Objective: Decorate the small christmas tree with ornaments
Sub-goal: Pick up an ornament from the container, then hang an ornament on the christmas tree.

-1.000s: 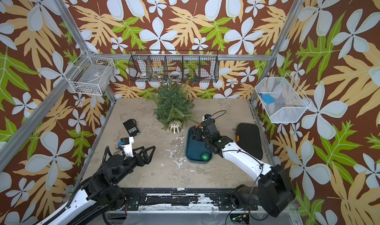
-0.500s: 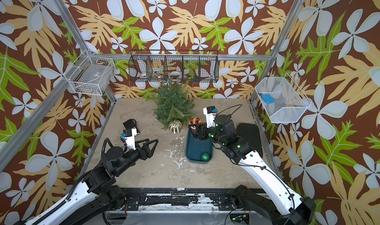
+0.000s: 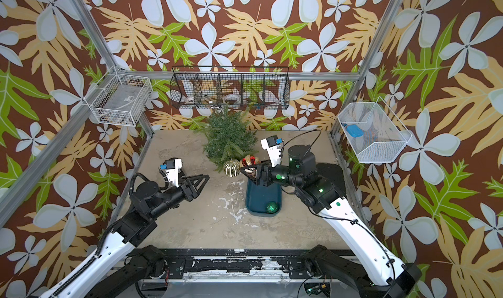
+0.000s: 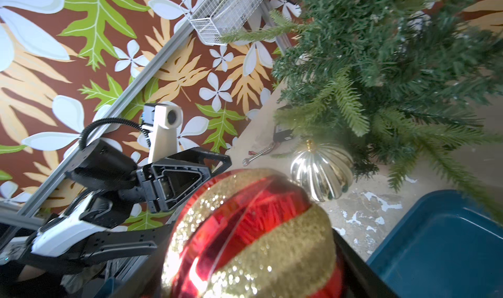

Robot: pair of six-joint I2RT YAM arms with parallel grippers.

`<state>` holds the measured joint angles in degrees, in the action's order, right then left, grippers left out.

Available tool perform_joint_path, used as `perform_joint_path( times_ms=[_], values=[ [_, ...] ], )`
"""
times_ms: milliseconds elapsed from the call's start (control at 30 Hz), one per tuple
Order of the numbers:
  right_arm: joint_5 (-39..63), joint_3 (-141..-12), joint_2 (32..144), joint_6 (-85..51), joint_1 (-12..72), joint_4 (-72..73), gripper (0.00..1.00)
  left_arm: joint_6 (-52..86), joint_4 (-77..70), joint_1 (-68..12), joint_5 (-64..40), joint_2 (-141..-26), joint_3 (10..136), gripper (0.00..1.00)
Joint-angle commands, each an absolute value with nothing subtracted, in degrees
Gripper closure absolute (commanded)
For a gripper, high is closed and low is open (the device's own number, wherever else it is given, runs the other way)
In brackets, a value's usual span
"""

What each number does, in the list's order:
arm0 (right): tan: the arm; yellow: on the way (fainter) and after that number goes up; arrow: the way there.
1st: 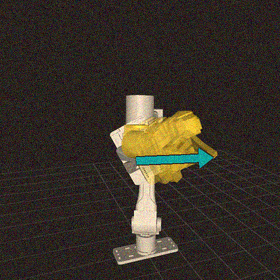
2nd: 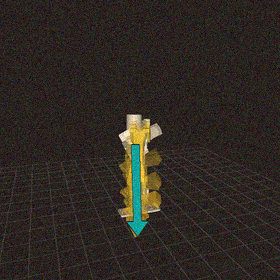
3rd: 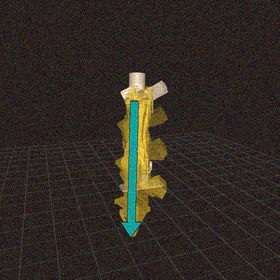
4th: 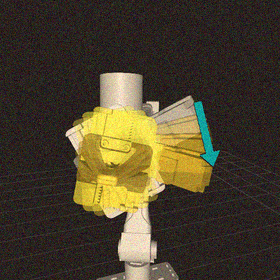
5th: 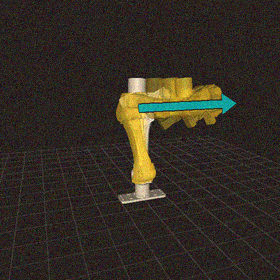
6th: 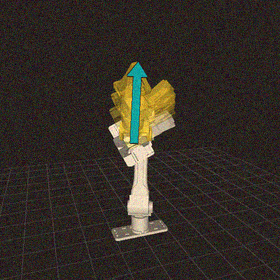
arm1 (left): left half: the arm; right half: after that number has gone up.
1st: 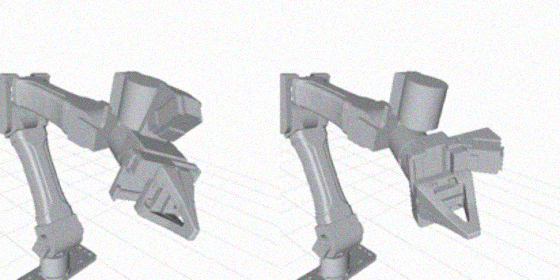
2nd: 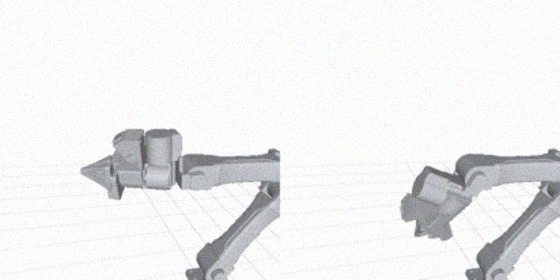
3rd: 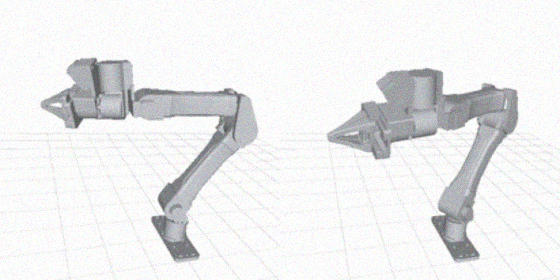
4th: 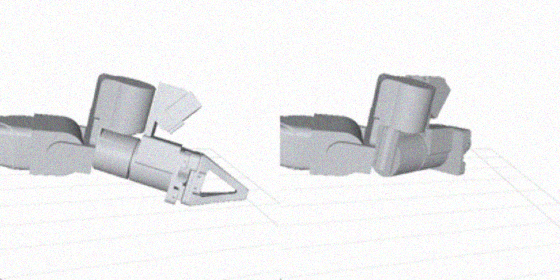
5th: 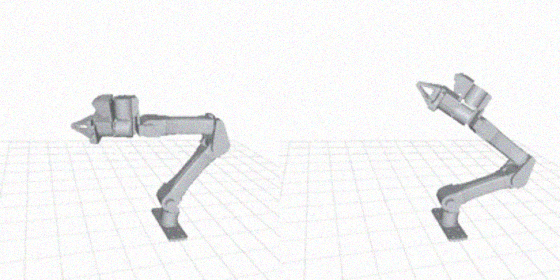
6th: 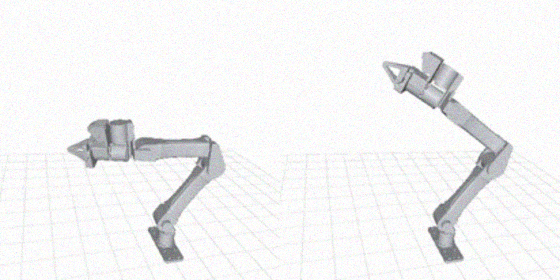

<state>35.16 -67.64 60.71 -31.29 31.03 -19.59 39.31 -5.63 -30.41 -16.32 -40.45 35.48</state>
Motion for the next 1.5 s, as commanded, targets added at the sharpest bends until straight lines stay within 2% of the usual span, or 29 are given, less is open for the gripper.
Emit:
perform_joint_path(
  times_ms=[0,233,467,967,1100,1267,1367,1467],
  values=[
    [41.73,-68.55,60.73,-32.31,31.00,-18.27,0.29,41.72,-14.02,-30.23,-23.82,-41.35,35.01,0.46],
    [48.92,-71.35,61.99,-32.86,31.02,-18.06,0.29,45.01,-25.06,-30.23,-31.20,-42.92,33.41,0.42],
    [52.49,-72.17,62.94,-34.51,31.03,-16.70,0.30,48.42,-35.30,-30.30,-35.20,-44.97,32.05,0.34],
    [56.72,-73.75,63.28,-36.50,31.55,-14.87,0.31,47.20,-41.19,-36.12,-34.11,-53.40,35.93,0.25],
    [57.11,-73.53,62.93,-36.90,31.66,-14.27,0.31,47.13,-42.45,-37.11,-34.96,-55.10,36.82,0.25],
    [57.58,-73.08,62.58,-37.95,31.73,-12.97,0.32,47.81,-45.13,-37.62,-35.66,-56.80,37.10,0.36],
    [57.91,-73.10,62.57,-38.32,31.73,-12.56,0.32,47.99,-46.43,-37.68,-35.94,-57.22,37.00,0.28],
    [58.20,-72.82,62.58,-38.93,31.71,-12.05,0.32,48.38,-48.19,-37.71,-36.63,-57.70,37.08,0.29]
  ],
)
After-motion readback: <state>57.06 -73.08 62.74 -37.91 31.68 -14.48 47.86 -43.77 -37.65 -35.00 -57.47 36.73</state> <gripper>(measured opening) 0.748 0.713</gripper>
